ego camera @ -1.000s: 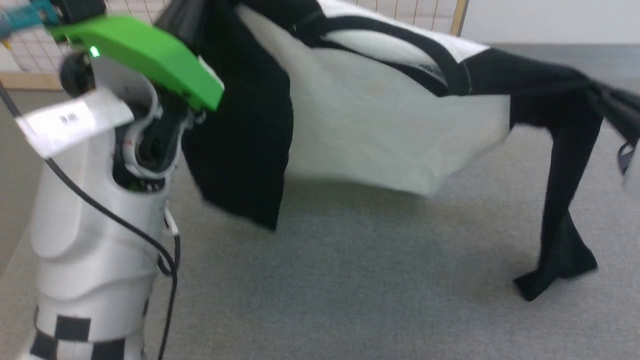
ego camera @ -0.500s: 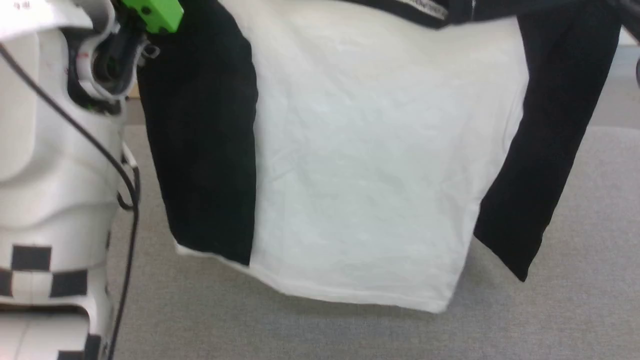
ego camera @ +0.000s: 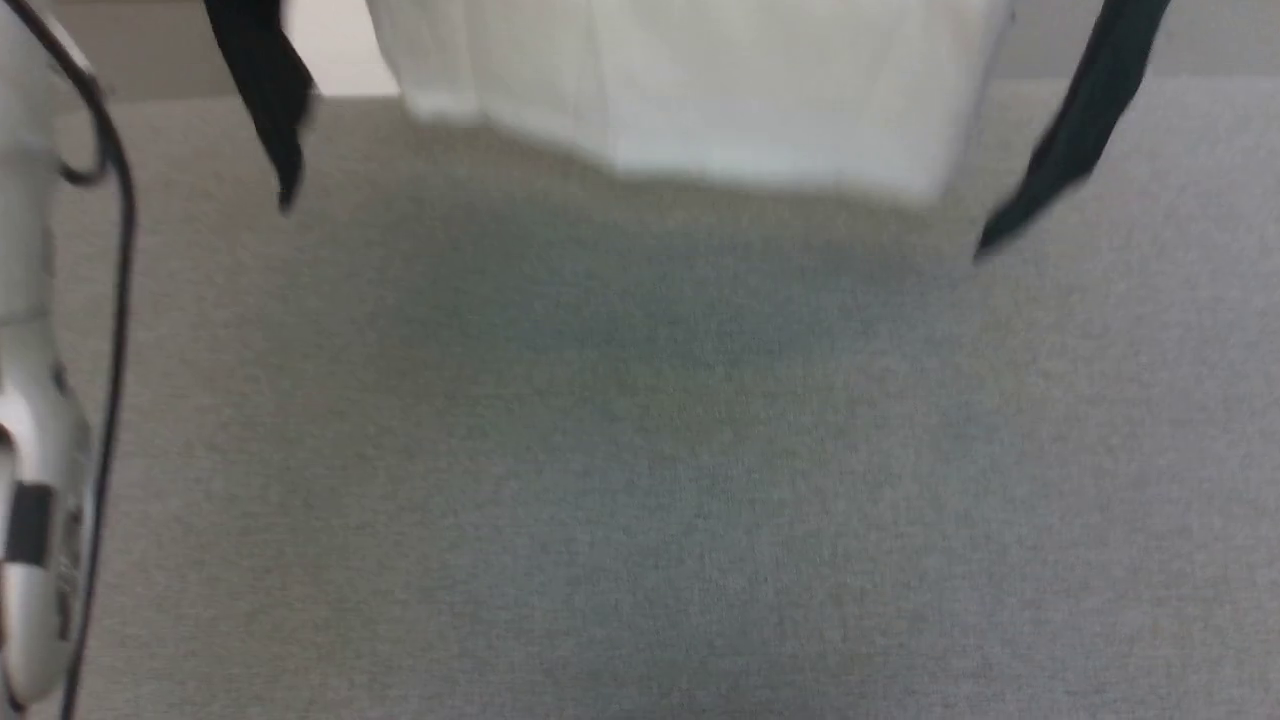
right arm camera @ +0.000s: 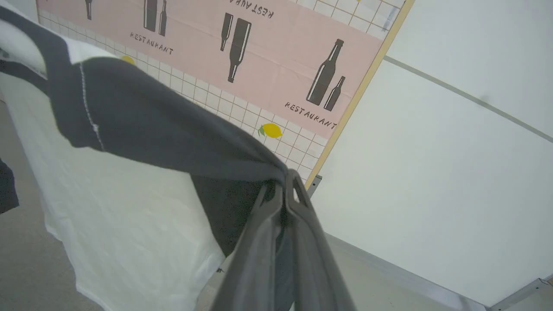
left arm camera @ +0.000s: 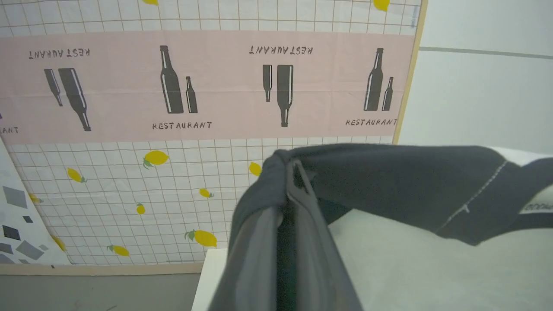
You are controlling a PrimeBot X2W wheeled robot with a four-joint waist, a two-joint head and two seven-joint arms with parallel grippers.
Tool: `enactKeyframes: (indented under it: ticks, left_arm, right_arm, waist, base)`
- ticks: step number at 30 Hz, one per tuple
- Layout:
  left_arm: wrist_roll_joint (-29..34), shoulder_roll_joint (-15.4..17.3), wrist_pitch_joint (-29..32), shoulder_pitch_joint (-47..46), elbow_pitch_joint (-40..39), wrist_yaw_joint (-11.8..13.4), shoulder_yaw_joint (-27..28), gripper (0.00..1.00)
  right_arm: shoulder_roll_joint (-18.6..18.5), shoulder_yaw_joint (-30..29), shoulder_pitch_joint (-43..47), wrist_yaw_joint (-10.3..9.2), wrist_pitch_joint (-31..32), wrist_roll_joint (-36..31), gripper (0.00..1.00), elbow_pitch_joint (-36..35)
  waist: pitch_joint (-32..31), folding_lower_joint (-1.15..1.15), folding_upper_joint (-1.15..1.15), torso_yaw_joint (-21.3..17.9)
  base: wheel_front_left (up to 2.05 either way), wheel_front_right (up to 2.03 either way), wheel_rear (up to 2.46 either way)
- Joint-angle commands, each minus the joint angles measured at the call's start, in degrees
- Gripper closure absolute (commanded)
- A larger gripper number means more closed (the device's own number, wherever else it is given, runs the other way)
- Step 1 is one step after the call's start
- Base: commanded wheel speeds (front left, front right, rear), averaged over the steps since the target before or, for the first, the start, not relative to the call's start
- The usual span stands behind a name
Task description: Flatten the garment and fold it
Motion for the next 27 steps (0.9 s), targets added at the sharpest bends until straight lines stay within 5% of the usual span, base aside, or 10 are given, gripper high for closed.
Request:
enactKeyframes:
  ticks: [1,13,20,27]
  left_arm:
    - [1.0,0.8,-1.5,-2.5,1.0,0.3,0.2,1.0]
    - [2.5,1.0,-12.6,-11.2,10.1,-0.2,1.0,1.0]
    - [0.6,-0.7,-14.8,-7.5,15.3,-2.4,0.7,1.0]
    - [-1.5,-2.9,-15.6,1.0,19.5,-4.8,-0.3,1.0]
  right_arm:
    - [0.4,0.2,-2.6,-0.1,-1.9,-1.6,1.0,1.8]
    - [5.6,2.0,-13.8,-0.1,-13.6,-6.8,1.0,14.8]
    - [4.8,7.8,-10.1,-0.1,-16.2,-2.7,1.0,16.8]
    - [1.8,12.4,-0.1,-0.1,-19.5,3.2,1.0,15.4]
  waist:
    - [8.6,-0.01,0.0,-2.8]
    - [16.7,-0.01,0.0,-3.9]
    - [17.4,-0.01,0.0,-2.4]
    - [11.7,-0.01,0.0,0.1]
  base:
    - [0.0,0.0,0.0]
    - [0.0,0.0,0.0]
    - [0.0,0.0,0.0]
    - [0.0,0.0,0.0]
